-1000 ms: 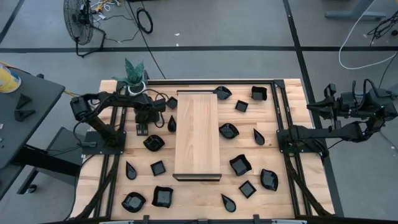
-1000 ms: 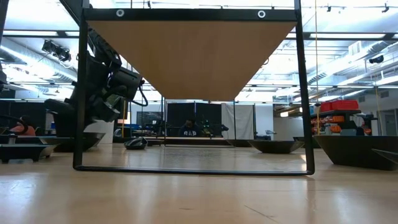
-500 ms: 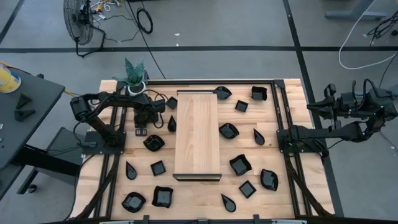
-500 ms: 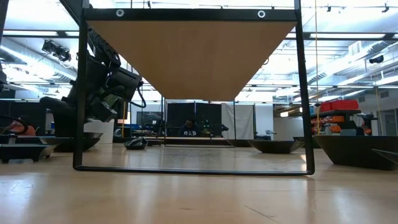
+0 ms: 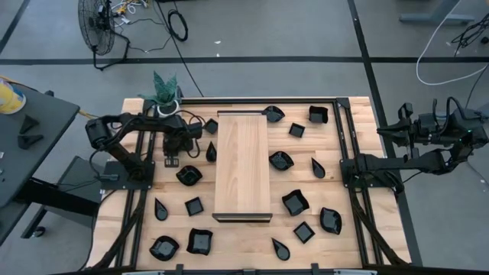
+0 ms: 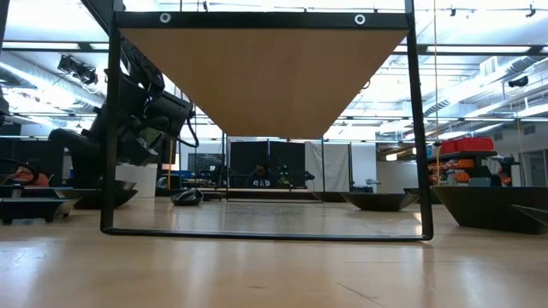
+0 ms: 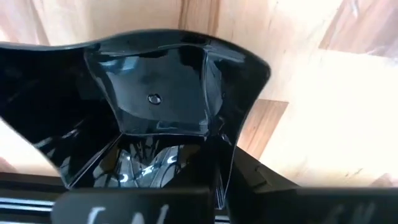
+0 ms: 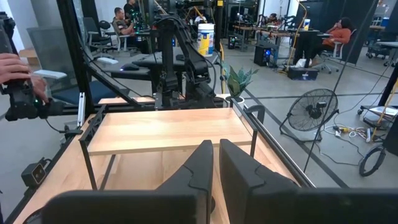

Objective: Pick & Place Mini shaped plates
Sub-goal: Put the distorted square plate on the shelf

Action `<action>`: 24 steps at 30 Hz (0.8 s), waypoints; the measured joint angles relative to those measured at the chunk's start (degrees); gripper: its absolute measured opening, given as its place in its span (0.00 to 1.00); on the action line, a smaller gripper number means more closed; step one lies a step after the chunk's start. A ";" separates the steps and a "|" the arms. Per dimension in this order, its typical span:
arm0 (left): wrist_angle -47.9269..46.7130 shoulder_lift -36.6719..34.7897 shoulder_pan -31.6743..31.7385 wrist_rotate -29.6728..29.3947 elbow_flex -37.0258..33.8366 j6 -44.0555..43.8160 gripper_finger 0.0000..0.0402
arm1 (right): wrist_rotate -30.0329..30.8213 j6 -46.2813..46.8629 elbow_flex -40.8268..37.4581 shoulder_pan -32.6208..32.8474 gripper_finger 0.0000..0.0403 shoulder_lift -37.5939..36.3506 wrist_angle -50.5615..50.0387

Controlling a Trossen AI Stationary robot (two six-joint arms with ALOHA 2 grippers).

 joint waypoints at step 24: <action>-12.55 -9.19 -4.11 -3.36 14.01 -1.83 0.02 | -0.01 0.02 0.02 -0.02 0.08 0.00 0.00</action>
